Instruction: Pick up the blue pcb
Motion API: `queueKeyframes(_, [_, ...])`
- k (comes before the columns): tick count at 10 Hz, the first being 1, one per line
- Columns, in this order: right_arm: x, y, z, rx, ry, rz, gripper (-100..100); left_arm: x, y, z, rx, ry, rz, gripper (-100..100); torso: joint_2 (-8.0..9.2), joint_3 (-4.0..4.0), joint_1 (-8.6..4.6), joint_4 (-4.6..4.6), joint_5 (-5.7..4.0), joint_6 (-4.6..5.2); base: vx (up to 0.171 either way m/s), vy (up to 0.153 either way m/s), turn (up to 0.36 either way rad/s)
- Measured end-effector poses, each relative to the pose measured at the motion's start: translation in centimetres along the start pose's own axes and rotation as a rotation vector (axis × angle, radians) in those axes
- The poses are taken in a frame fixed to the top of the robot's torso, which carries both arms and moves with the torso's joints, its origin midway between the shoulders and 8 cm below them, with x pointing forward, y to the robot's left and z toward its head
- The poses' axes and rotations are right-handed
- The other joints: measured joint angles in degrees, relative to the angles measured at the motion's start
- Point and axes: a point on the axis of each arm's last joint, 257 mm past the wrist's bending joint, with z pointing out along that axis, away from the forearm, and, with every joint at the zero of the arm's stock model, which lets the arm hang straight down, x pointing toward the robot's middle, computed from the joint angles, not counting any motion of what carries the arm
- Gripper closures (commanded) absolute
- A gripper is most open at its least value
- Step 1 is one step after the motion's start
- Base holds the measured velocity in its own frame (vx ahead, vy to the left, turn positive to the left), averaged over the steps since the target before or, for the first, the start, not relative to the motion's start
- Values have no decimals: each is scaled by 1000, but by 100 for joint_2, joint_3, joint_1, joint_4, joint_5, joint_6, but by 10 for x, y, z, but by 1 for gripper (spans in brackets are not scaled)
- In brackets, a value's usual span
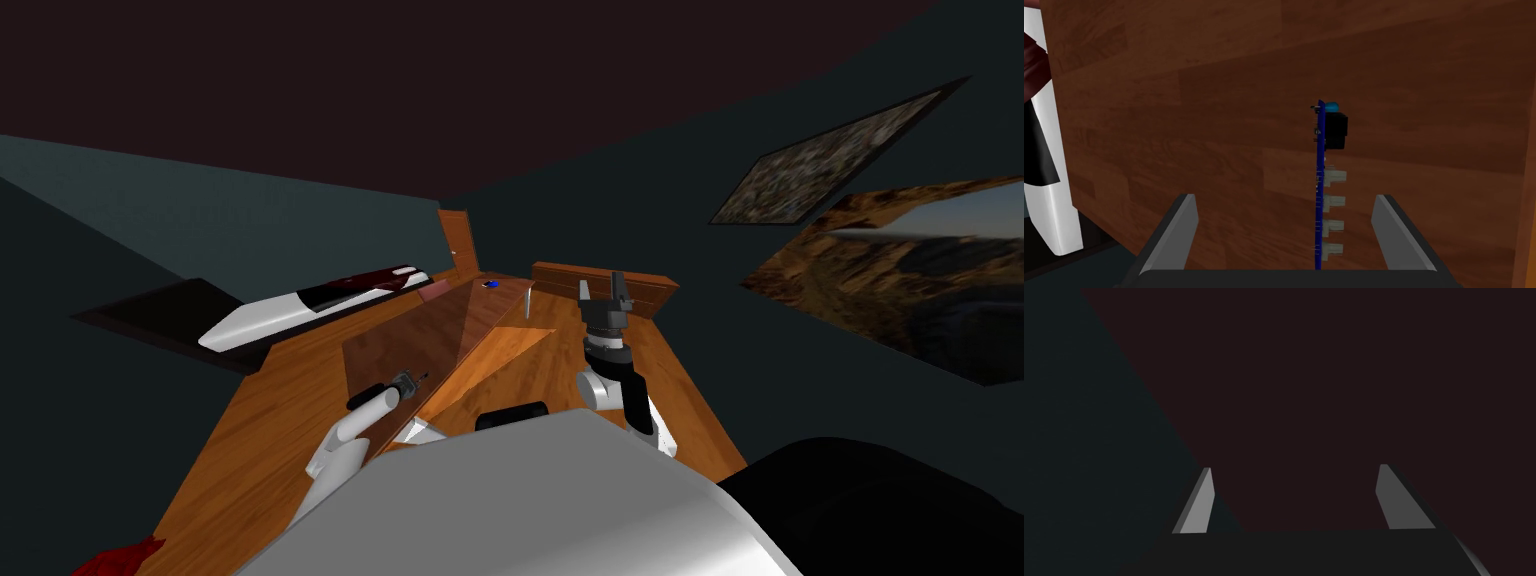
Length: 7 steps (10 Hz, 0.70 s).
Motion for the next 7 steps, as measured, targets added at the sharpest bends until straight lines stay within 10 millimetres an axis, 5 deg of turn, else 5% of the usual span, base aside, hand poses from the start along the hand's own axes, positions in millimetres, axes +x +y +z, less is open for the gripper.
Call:
queueKeyframes(3, [0, 0, 0, 0, 0, 0, 0, 5, 9, 7, 6, 3, 1, -100, -3, -1, 15, 0, 4, 0, 32, 31, 0])
queueKeyframes(4, [0, 0, 0, 0, 0, 0, 0, 5, 9, 7, 8, 3, 1, 100, 4, 2, 8, 1, 2, 0, 0, 0, 0])
queueKeyframes(7, [0, 0, 0, 0, 0, 0, 0, 5, 8, 7, 9, 3, 0, 100, 10, 6, 2, 1, 1, 0, 0, 0, 0])
